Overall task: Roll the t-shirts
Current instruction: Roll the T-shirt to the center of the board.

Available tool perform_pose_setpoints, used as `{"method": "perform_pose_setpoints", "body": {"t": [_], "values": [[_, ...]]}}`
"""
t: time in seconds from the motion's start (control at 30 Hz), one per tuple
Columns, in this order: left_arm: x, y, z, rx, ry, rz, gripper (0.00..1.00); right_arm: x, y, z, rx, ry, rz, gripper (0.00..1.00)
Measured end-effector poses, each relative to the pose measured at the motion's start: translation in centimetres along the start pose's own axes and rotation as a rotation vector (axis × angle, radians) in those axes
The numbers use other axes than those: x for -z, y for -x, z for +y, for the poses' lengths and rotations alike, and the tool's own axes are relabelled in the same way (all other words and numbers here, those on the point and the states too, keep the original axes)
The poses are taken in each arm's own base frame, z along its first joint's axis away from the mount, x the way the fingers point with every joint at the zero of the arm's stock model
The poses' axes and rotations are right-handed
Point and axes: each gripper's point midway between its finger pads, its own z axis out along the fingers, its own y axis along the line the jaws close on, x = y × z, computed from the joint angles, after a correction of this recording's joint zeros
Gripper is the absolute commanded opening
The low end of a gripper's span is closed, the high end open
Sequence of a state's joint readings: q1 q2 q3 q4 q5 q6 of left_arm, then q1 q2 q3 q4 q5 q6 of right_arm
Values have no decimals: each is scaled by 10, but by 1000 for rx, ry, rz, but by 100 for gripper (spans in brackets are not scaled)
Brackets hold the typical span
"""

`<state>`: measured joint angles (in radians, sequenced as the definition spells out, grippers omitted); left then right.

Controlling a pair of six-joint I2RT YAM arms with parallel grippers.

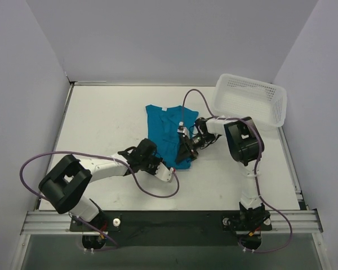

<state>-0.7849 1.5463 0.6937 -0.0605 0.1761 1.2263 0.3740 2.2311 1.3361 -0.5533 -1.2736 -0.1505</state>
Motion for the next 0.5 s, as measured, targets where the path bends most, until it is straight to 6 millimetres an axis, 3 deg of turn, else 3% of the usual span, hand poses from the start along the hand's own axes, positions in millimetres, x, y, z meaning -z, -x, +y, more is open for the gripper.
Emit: {"method": "perform_pose_setpoints", "body": {"t": [0.17, 0.37, 0.43, 0.5], "values": [[19, 11, -36, 20, -189, -70, 3, 27, 11, 2, 124, -160, -60, 58], [34, 22, -61, 66, -355, -131, 3, 105, 44, 12, 283, -423, -295, 60], [36, 24, -65, 86, -406, -147, 2, 136, 43, 20, 381, -570, -399, 69], [37, 27, -65, 111, -456, -156, 0, 154, 34, 41, 541, -703, -484, 80]]}}
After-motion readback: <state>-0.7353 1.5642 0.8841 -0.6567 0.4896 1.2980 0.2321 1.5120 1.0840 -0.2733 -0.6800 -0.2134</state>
